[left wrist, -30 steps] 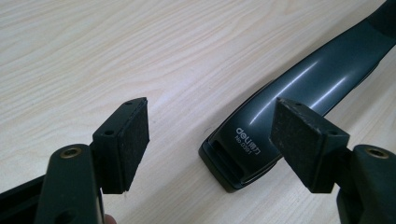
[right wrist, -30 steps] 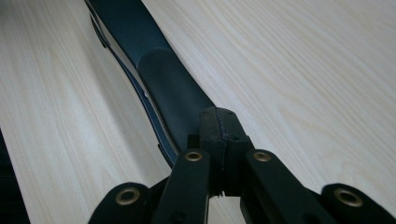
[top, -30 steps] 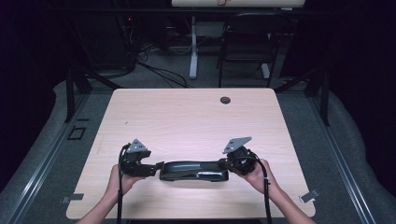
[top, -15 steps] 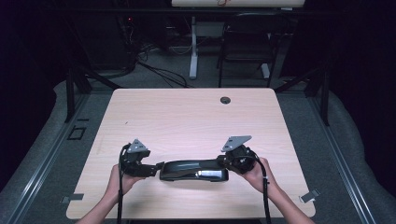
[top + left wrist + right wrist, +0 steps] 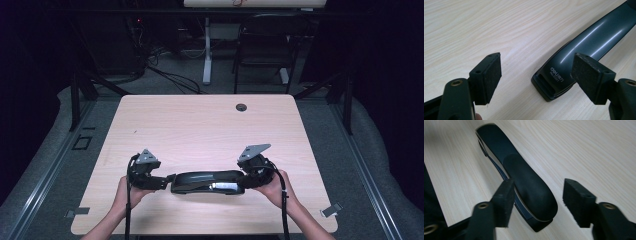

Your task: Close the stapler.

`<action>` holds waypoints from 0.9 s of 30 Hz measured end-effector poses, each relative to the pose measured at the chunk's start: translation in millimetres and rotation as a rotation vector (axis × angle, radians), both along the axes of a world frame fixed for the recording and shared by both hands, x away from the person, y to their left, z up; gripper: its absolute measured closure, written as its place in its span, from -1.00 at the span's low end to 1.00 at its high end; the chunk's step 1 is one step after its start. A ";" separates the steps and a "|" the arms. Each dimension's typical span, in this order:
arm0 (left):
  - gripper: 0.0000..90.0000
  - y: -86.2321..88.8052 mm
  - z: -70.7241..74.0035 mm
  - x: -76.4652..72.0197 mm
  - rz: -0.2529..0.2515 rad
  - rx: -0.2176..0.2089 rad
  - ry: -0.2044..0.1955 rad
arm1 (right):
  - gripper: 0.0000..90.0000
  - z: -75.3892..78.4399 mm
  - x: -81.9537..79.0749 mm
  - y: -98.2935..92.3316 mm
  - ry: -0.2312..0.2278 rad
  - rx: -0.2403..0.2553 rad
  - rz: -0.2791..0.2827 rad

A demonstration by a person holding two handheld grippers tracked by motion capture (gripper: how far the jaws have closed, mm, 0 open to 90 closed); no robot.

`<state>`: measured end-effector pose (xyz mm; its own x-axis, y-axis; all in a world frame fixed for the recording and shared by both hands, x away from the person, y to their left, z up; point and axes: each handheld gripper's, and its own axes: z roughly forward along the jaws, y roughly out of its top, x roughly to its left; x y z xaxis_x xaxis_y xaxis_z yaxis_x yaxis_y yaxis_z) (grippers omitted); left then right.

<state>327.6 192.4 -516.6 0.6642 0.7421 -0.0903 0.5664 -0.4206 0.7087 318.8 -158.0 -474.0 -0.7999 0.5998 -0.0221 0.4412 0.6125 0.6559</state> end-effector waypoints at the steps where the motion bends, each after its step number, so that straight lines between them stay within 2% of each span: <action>1: -0.46 0.3 -0.2 0.2 0.000 0.000 0.000 | -0.16 0.2 0.0 -0.9 0.007 -0.001 -0.004; 10: -0.48 0.3 -0.3 0.4 -0.003 0.005 0.006 | -0.55 3.4 0.6 -12.1 0.005 -0.014 -0.018; 19: -0.49 2.2 -0.3 0.5 0.001 0.002 0.008 | -0.71 9.5 0.9 -39.6 -0.004 -0.004 -0.083; 24: -0.50 3.3 -0.7 0.8 0.005 0.001 0.006 | -0.87 6.1 -0.2 -57.3 0.022 -0.012 -0.134; 27: -0.51 3.4 -0.6 0.6 0.004 0.001 0.006 | -0.98 0.1 -0.4 -68.9 0.053 -0.019 -0.167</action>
<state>328.3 195.8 -517.2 0.6608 0.7447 -0.0937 0.5721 -0.4189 0.7052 318.4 -226.9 -473.9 -0.6893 0.7244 0.0051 0.5718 0.5398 0.6178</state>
